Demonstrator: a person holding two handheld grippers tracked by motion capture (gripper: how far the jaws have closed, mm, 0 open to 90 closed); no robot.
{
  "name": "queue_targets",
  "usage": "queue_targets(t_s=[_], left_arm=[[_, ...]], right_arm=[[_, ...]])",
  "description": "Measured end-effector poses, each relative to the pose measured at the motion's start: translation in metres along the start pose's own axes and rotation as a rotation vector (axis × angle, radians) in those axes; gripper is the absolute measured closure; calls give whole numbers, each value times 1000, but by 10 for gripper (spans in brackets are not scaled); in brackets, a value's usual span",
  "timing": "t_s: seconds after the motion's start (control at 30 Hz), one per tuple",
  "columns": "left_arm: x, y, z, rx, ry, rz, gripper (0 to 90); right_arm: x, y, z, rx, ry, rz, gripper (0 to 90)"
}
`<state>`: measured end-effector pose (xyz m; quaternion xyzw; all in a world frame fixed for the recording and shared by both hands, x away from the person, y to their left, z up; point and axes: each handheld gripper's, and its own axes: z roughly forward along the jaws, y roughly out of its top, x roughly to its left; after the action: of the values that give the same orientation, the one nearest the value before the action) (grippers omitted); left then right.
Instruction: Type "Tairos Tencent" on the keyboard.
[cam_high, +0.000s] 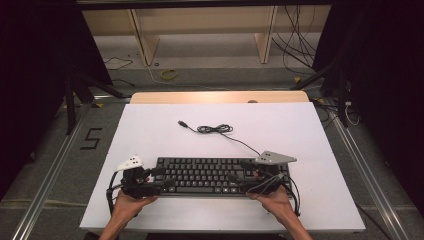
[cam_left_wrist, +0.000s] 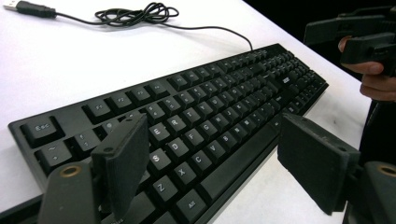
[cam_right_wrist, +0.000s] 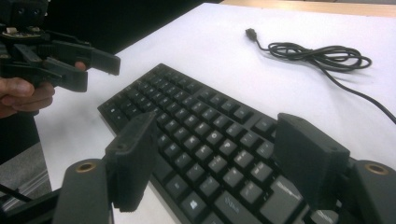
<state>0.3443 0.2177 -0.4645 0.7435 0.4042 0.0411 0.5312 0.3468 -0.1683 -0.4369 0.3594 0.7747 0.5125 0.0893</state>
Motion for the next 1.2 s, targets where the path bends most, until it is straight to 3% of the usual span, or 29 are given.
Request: queue_targets(t_s=[0.27, 0.47, 0.7, 1.0, 1.2], left_arm=[[3, -2, -2, 13, 23, -19, 255], [6, -2, -3, 58, 70, -27, 338], [10, -3, -4, 102, 110, -52, 519], [12, -5, -3, 177, 162, -17, 788], [12, -6, -2, 199, 177, 1, 885]], right_arm=[[5, 10, 19, 34, 14, -7, 383], [13, 18, 43, 93, 18, -17, 483], [19, 22, 68, 134, 27, -24, 632], [28, 27, 96, 195, 39, -50, 824], [32, 28, 111, 218, 47, -56, 900]])
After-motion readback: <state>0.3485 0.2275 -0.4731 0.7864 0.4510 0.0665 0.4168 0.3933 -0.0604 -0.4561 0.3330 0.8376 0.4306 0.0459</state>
